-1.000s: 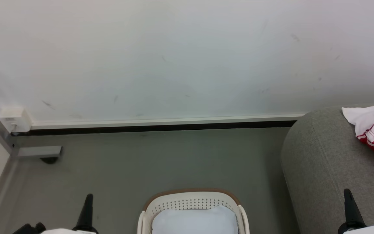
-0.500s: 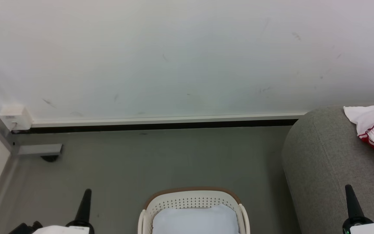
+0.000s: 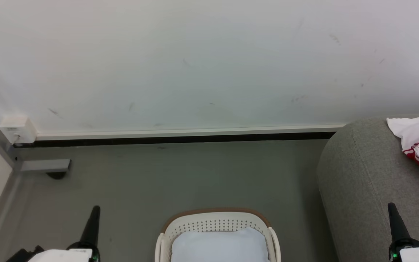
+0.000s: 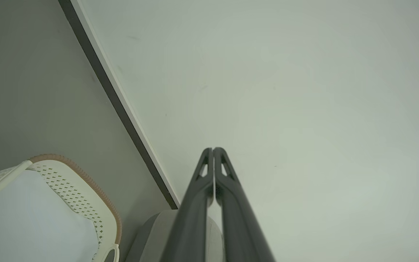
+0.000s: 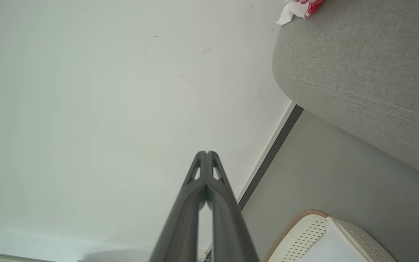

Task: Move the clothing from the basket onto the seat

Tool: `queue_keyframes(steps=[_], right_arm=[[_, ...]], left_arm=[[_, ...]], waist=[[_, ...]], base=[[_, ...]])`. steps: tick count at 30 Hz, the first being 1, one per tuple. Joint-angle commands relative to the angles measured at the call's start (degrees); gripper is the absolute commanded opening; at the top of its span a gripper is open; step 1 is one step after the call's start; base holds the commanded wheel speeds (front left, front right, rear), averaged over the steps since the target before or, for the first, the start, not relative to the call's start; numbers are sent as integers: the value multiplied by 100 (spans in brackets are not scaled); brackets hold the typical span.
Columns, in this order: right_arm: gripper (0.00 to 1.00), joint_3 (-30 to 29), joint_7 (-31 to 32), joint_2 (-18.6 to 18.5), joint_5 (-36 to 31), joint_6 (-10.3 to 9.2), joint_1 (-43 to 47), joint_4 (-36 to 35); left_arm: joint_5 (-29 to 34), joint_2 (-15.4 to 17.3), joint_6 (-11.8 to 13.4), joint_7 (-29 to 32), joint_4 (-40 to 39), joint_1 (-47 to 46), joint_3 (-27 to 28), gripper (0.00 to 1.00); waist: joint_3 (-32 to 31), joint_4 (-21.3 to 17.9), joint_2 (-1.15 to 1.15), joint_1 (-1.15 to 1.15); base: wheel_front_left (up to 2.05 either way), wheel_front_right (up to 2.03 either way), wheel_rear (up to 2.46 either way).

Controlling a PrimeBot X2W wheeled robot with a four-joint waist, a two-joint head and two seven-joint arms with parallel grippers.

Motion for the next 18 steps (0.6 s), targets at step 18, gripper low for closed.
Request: queue_keyframes(steps=[18], right_arm=[[0,-62,242,-66,973,-11,-145,-136]], left_arm=[[-955,52,-71,239,-86,-159,124,0]], waist=[[55,27,0,0]], base=[[0,0,0]])
